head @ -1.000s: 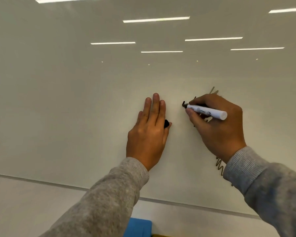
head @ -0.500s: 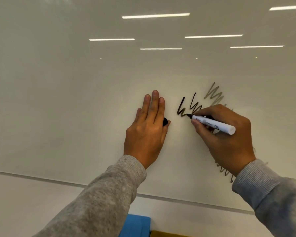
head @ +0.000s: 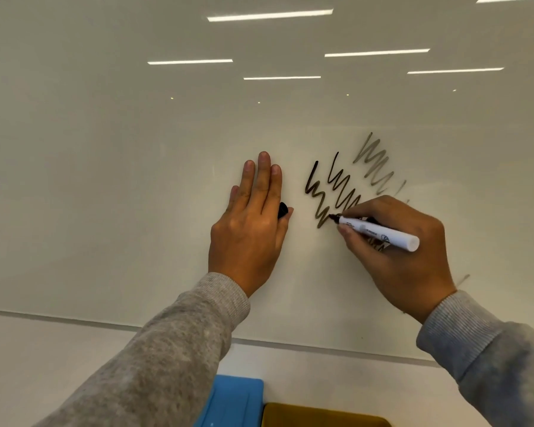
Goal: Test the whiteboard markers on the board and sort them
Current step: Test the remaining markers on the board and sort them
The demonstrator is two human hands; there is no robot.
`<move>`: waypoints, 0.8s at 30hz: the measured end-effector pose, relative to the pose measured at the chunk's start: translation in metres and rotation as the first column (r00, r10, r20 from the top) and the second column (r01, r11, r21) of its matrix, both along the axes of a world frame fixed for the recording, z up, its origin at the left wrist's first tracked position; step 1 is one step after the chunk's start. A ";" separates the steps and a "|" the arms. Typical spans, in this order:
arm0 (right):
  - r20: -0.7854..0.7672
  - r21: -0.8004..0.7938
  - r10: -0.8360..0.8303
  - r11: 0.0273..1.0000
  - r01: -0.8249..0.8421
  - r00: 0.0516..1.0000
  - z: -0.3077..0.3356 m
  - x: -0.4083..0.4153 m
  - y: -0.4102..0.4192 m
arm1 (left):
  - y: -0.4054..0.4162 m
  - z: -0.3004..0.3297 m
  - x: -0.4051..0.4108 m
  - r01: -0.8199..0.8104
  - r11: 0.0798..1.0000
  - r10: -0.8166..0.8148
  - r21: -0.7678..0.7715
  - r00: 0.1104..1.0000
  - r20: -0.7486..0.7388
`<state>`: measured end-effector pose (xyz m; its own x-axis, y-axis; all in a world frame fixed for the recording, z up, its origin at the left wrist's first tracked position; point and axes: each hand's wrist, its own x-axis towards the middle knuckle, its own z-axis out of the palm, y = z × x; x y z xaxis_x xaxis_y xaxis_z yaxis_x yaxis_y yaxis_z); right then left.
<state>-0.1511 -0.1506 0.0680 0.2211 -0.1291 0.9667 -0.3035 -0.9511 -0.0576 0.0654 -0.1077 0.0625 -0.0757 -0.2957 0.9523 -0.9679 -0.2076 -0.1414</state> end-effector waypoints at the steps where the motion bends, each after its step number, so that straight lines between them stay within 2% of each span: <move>1: -0.029 0.000 0.010 1.000 -0.010 1.000 -0.002 -0.001 -0.001 | 0.000 0.000 0.000 -0.002 1.000 0.002 -0.001 1.000 0.001; 4: -0.181 -0.064 -0.012 0.998 0.000 0.983 -0.011 -0.002 -0.001 | 0.000 -0.001 0.000 0.003 1.000 -0.003 -0.006 1.000 0.002; 7: -0.104 -0.054 -0.033 0.998 0.028 0.994 -0.014 -0.008 -0.004 | -0.002 -0.001 0.001 0.007 1.000 -0.007 -0.005 1.000 -0.002; 11: -0.161 -0.077 -0.033 0.997 0.021 0.986 -0.019 -0.011 -0.005 | -0.001 -0.002 0.000 0.011 1.000 -0.011 -0.002 1.000 -0.010; 14: -0.112 -0.048 -0.033 0.998 0.028 0.993 -0.021 -0.015 -0.005 | -0.001 -0.002 0.000 0.009 1.000 -0.009 0.000 1.000 -0.012; 17: -0.172 -0.027 0.002 1.000 -0.007 0.985 -0.024 -0.016 -0.005 | 0.000 -0.002 -0.001 0.003 1.000 -0.003 0.005 1.000 -0.012; 21: -0.049 -0.016 -0.018 1.000 0.017 0.999 -0.026 -0.023 -0.006 | 0.001 -0.003 -0.001 0.005 1.000 -0.005 0.011 1.000 -0.020; 24: -0.164 -0.040 -0.042 0.999 0.036 0.986 -0.035 -0.025 -0.006 | 0.001 -0.003 -0.002 0.017 1.000 -0.016 0.014 1.000 -0.023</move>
